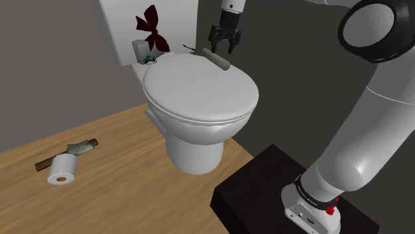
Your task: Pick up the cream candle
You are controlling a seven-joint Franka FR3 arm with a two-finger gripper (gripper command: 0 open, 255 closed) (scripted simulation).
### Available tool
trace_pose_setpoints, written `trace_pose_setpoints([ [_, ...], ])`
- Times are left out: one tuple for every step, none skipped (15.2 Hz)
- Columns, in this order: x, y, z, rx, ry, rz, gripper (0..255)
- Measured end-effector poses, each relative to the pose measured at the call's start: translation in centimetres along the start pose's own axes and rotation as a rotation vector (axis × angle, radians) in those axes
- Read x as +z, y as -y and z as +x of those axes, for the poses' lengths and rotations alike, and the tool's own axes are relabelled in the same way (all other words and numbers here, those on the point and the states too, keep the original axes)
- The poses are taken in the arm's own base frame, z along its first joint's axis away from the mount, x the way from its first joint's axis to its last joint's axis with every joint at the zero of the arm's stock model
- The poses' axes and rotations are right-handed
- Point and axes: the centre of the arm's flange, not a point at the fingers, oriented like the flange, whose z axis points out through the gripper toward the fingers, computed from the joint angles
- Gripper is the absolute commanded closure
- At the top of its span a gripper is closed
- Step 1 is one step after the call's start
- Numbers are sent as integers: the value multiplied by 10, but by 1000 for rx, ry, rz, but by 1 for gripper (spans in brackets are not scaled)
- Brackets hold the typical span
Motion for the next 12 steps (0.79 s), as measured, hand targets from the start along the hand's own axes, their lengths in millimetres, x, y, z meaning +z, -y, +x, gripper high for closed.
trace_pose_setpoints([
  [-2, -1, 12, 6, 3, 2, 0],
  [-1, -3, 26, 12, 5, 4, 0],
  [-1, -6, 39, 19, 9, 6, 0],
  [1, -4, 50, 23, 11, 7, 0],
  [4, -3, 55, 25, 13, 8, 0],
  [7, -5, 59, 26, 13, 8, 0],
  [11, -5, 59, 27, 13, 8, 0],
  [15, -6, 60, 27, 13, 8, 0],
  [20, -8, 60, 27, 14, 8, 0],
  [25, -8, 61, 27, 14, 8, 0],
  [30, -9, 61, 27, 14, 8, 0],
  [34, -10, 62, 27, 14, 8, 0],
])
